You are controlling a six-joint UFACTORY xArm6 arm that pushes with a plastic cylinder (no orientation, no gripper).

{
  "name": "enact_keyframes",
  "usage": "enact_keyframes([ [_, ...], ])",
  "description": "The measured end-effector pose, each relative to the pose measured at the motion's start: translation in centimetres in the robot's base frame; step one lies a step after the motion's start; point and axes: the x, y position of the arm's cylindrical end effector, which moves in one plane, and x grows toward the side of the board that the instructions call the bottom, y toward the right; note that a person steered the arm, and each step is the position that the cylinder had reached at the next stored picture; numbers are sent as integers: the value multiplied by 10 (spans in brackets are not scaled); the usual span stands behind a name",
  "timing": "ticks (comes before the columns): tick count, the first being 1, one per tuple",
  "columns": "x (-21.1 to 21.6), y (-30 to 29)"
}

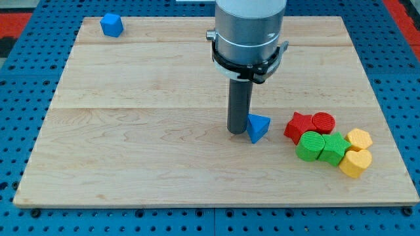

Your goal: Move the blue cube to the left

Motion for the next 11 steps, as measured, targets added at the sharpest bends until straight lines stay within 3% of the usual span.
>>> enact_keyframes([
  [1,4,-21],
  [4,35,52],
  [5,38,-2],
  [6,6,-123],
  [8,-149,-300],
  [9,-244,-341],
  [10,-301,-327],
  [11,-289,-230],
])
